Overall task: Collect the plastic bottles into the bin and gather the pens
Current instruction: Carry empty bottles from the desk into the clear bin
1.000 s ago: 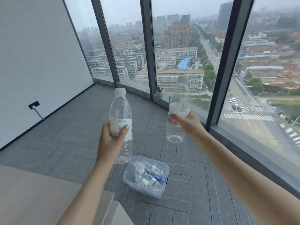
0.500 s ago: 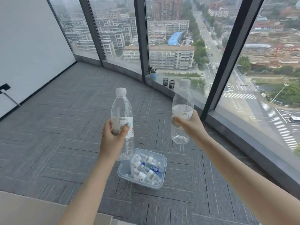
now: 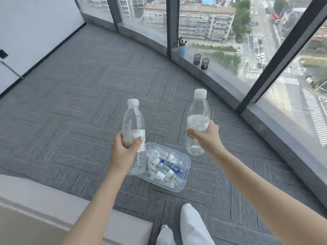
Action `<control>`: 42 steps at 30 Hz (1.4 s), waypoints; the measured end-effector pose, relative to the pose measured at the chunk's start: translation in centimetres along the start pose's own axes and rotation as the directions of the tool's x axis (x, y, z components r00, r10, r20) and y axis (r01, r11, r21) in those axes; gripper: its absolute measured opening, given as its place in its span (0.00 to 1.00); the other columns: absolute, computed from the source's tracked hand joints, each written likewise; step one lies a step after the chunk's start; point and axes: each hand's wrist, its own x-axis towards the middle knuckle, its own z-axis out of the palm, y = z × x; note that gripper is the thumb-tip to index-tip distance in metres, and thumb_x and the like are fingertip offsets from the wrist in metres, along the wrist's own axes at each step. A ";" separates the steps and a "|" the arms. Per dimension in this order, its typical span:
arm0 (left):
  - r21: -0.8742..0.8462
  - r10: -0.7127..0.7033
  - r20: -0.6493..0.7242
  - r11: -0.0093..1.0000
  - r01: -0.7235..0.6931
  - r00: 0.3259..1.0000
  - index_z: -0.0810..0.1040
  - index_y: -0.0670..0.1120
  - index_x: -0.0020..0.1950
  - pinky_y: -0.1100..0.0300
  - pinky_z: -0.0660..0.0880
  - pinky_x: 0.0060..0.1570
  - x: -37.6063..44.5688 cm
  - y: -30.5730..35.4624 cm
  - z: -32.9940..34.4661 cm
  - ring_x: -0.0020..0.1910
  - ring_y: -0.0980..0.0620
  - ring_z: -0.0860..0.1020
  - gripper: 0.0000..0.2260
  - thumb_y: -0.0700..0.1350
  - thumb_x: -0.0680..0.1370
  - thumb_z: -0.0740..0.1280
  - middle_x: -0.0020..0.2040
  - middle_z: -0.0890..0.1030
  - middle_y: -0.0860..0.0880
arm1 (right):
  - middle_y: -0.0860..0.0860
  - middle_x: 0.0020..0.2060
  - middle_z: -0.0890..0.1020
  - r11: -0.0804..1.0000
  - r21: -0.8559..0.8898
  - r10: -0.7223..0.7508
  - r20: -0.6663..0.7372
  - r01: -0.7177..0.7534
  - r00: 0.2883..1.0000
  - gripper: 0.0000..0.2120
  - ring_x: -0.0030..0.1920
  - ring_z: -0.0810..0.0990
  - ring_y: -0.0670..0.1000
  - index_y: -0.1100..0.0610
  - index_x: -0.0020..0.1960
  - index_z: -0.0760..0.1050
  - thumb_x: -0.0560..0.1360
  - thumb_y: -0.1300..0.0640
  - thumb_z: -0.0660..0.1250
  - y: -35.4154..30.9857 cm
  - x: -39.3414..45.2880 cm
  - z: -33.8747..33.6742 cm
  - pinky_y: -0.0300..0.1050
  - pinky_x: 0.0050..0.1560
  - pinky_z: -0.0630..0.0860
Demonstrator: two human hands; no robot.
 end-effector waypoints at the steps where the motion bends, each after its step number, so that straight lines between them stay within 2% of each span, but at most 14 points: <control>1: 0.005 -0.018 -0.008 1.000 0.018 1.000 0.67 0.46 0.66 0.66 0.67 0.37 0.8 -0.3 0.4 0.46 0.54 0.75 0.22 0.49 0.75 0.68 0.55 0.76 0.49 | 0.52 0.56 0.70 1.000 -0.009 0.011 0.028 -0.011 1.000 0.34 0.58 0.73 0.56 0.50 0.58 0.68 0.56 0.40 0.72 0.3 1.1 0.5 0.58 0.60 0.74; 6: 0.003 -0.113 -0.050 0.994 0.113 0.992 0.67 0.49 0.66 0.53 0.74 0.49 4.6 -2.0 3.1 0.56 0.47 0.76 0.25 0.50 0.72 0.71 0.58 0.76 0.47 | 0.52 0.56 0.74 0.998 -0.039 0.047 0.144 -0.042 0.988 0.34 0.55 0.76 0.53 0.50 0.58 0.70 0.54 0.41 0.71 1.1 7.2 2.1 0.57 0.58 0.76; 11: 0.060 -0.204 -0.020 0.977 0.205 0.979 0.64 0.49 0.66 0.62 0.69 0.42 6.5 -4.1 5.8 0.54 0.49 0.75 0.25 0.49 0.73 0.70 0.61 0.74 0.47 | 0.54 0.56 0.75 0.997 -0.065 0.056 0.230 -0.042 0.972 0.34 0.56 0.76 0.51 0.51 0.58 0.71 0.55 0.40 0.71 3.0 11.1 4.0 0.54 0.59 0.76; 16: 0.189 -0.293 0.005 0.939 0.287 0.956 0.62 0.46 0.65 0.57 0.68 0.47 8.9 -8.3 7.7 0.54 0.47 0.73 0.25 0.47 0.72 0.70 0.58 0.71 0.49 | 0.51 0.56 0.76 0.990 -0.106 0.123 0.273 -0.097 0.954 0.34 0.55 0.77 0.51 0.50 0.58 0.71 0.55 0.40 0.72 6.2 12.8 5.9 0.50 0.55 0.78; 18: 0.246 -0.332 0.007 0.915 0.320 0.943 0.61 0.45 0.63 0.53 0.70 0.52 10.4 -11.2 8.5 0.54 0.46 0.72 0.25 0.46 0.72 0.70 0.57 0.70 0.49 | 0.52 0.56 0.76 0.984 -0.137 0.147 0.284 -0.112 0.947 0.33 0.54 0.78 0.51 0.50 0.57 0.72 0.55 0.40 0.72 8.2 13.5 7.2 0.48 0.52 0.78; 21: 0.351 -0.354 -0.002 0.876 0.332 0.935 0.61 0.44 0.62 0.44 0.66 0.62 13.2 -16.1 9.7 0.52 0.47 0.68 0.25 0.45 0.71 0.69 0.54 0.69 0.50 | 0.54 0.52 0.78 0.973 -0.195 0.180 0.304 -0.124 0.936 0.31 0.51 0.79 0.51 0.51 0.55 0.73 0.55 0.40 0.72 11.9 14.8 9.1 0.47 0.48 0.79; 23: 0.367 -0.358 0.002 0.869 0.332 0.934 0.60 0.45 0.63 0.43 0.68 0.61 15.0 -19.7 10.5 0.56 0.44 0.71 0.27 0.45 0.70 0.71 0.57 0.71 0.47 | 0.52 0.53 0.77 0.965 -0.234 0.193 0.312 -0.122 0.930 0.30 0.54 0.78 0.51 0.48 0.55 0.73 0.56 0.38 0.73 14.4 16.3 10.5 0.53 0.54 0.79; 25: 0.383 -0.344 -0.008 0.866 0.321 0.939 0.61 0.44 0.65 0.43 0.70 0.59 16.7 -23.3 11.5 0.60 0.40 0.70 0.28 0.43 0.70 0.72 0.61 0.72 0.43 | 0.52 0.53 0.77 0.964 -0.239 0.193 0.321 -0.118 0.927 0.30 0.54 0.78 0.51 0.47 0.55 0.73 0.57 0.38 0.74 16.3 17.8 12.0 0.54 0.55 0.78; 29: 0.401 -0.375 0.014 0.851 0.339 0.927 0.62 0.43 0.67 0.49 0.70 0.54 18.7 -30.0 13.2 0.60 0.41 0.69 0.29 0.41 0.70 0.72 0.63 0.70 0.42 | 0.55 0.51 0.80 0.972 -0.208 0.177 0.353 -0.107 0.919 0.18 0.51 0.80 0.51 0.49 0.50 0.74 0.63 0.50 0.76 19.2 19.4 15.3 0.52 0.52 0.79; 32: 0.313 -0.434 0.057 0.863 0.397 0.899 0.59 0.46 0.69 0.53 0.70 0.50 19.8 -34.3 14.2 0.56 0.45 0.72 0.30 0.40 0.73 0.70 0.64 0.70 0.45 | 0.53 0.54 0.78 0.965 -0.231 0.205 0.378 -0.122 0.903 0.27 0.55 0.78 0.51 0.46 0.54 0.73 0.57 0.41 0.73 22.1 19.8 17.5 0.53 0.55 0.78; 34: 0.317 -0.430 0.063 0.864 0.391 0.901 0.59 0.47 0.70 0.55 0.68 0.48 20.7 -36.6 14.9 0.55 0.47 0.72 0.30 0.39 0.73 0.70 0.64 0.69 0.47 | 0.52 0.55 0.77 0.962 -0.238 0.220 0.372 -0.137 0.902 0.29 0.57 0.77 0.51 0.44 0.55 0.72 0.56 0.39 0.72 24.1 20.0 18.5 0.54 0.57 0.77; 37: 0.342 -0.453 0.090 0.851 0.399 0.887 0.57 0.46 0.71 0.56 0.67 0.47 22.1 -39.2 16.1 0.59 0.44 0.73 0.32 0.40 0.73 0.70 0.64 0.69 0.47 | 0.50 0.54 0.77 0.954 -0.260 0.237 0.356 -0.148 0.904 0.30 0.58 0.76 0.51 0.43 0.55 0.71 0.55 0.38 0.71 26.4 20.5 19.3 0.56 0.59 0.75; 39: 0.393 -0.516 0.104 0.807 0.441 0.850 0.50 0.46 0.75 0.51 0.70 0.55 22.7 -40.5 16.6 0.66 0.41 0.70 0.38 0.42 0.73 0.71 0.71 0.66 0.45 | 0.50 0.54 0.78 0.948 -0.277 0.252 0.344 -0.159 0.904 0.31 0.57 0.76 0.51 0.44 0.56 0.71 0.55 0.38 0.71 27.3 20.9 19.5 0.56 0.58 0.76; 42: 0.445 -0.582 0.095 0.751 0.488 0.808 0.44 0.48 0.77 0.44 0.63 0.68 22.6 -41.4 17.1 0.72 0.41 0.62 0.43 0.44 0.73 0.71 0.76 0.57 0.44 | 0.51 0.55 0.77 0.939 -0.286 0.283 0.328 -0.190 0.901 0.34 0.54 0.78 0.49 0.46 0.58 0.71 0.54 0.37 0.71 28.0 21.0 19.6 0.56 0.57 0.77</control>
